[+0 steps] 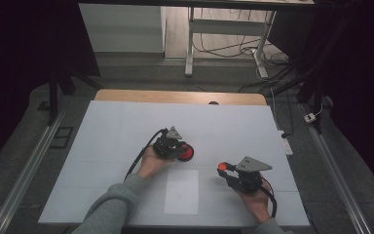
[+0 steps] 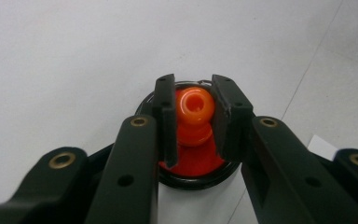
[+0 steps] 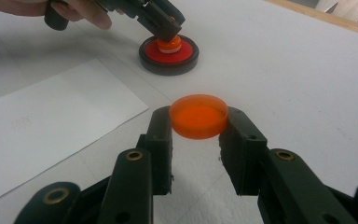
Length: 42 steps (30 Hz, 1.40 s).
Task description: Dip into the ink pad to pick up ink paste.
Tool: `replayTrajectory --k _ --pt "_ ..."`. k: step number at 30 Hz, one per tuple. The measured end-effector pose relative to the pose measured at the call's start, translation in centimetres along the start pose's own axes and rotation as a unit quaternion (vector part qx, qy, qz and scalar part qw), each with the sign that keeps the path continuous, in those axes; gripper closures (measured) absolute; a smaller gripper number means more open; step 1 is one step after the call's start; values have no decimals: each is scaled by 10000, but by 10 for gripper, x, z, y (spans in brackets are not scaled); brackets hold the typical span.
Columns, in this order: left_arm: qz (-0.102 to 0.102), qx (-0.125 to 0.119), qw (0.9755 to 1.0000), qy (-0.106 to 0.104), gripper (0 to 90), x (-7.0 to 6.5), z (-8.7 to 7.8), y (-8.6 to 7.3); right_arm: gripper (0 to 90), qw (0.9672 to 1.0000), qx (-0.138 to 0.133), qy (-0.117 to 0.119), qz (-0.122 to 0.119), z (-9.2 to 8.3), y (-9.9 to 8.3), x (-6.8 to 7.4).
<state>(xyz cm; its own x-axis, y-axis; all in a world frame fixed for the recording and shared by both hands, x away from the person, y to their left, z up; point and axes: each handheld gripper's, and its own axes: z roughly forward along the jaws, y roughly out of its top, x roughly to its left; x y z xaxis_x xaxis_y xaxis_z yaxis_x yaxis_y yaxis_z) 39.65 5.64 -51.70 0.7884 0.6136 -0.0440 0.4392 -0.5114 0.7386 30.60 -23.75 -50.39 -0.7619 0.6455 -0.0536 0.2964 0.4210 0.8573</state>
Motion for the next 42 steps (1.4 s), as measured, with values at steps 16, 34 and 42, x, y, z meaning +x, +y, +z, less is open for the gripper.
replayTrajectory --k 16,34,42 --pt "-27 101 9999 68 731 -2 2 3 651 10000 42 8 -41 0 0 1" --pt "-202 -147 9997 19 727 9 -6 4 651 10000 9 14 -26 0 0 -1" --pt "-337 -494 9982 -82 726 15 -26 9 651 10000 -15 19 -20 0 0 -1"
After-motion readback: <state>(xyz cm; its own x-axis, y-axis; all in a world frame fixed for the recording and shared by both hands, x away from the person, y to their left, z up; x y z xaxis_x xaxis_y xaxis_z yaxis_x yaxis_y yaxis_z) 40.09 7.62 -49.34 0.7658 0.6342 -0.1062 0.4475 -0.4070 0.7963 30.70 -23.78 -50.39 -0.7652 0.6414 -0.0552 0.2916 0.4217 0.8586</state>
